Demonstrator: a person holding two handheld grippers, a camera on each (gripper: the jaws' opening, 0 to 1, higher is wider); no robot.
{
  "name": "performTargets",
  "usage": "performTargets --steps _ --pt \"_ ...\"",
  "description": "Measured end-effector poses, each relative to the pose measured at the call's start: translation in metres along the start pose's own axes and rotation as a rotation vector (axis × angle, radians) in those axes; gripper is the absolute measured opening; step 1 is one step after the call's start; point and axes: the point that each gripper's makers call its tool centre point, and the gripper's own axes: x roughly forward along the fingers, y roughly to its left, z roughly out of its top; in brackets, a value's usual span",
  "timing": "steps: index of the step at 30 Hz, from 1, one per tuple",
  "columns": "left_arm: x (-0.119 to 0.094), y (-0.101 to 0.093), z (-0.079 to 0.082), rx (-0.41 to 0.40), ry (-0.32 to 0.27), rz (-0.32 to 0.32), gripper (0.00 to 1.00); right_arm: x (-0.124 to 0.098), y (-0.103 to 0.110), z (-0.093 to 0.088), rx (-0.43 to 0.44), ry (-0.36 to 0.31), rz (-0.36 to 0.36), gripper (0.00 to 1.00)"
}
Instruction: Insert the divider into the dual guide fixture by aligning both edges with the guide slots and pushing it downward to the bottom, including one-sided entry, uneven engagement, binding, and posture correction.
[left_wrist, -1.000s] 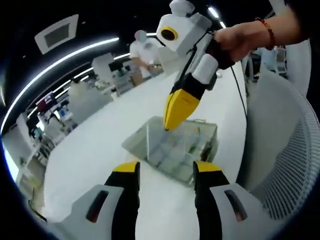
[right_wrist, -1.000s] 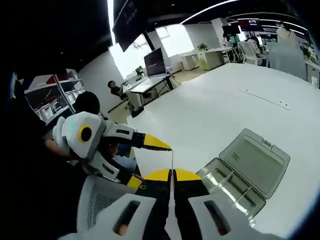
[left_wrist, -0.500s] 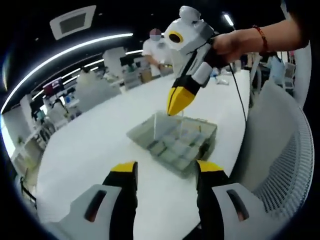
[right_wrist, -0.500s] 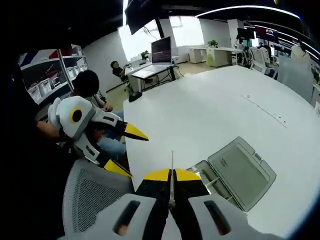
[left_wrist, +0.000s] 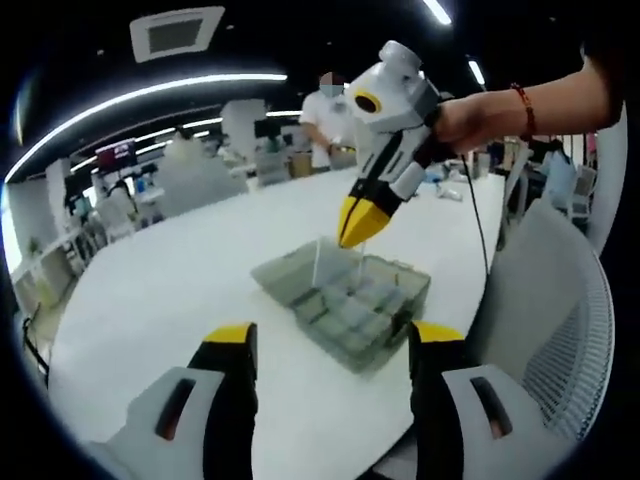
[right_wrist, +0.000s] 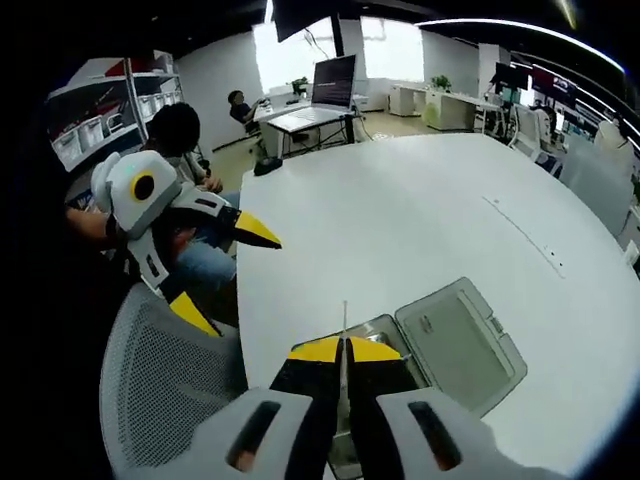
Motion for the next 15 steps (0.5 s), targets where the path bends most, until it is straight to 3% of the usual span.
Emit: performTargets --steps 2,9,15 --pt "0.0 0.0 -0.001 -0.014 0.0 0.0 0.64 0.003 -0.003 -0.005 0.007 0.03 -0.011 0.0" --pt "-0.001 0.005 0.002 -0.051 -0.013 0.016 0.74 0.01 -0.005 -0.007 -0.064 0.025 0.004 0.0" --pt "0.001 0.007 0.006 -0.097 -0.034 0.013 0.78 0.014 -0.004 -0.006 -0.075 0.022 0.016 0.0"
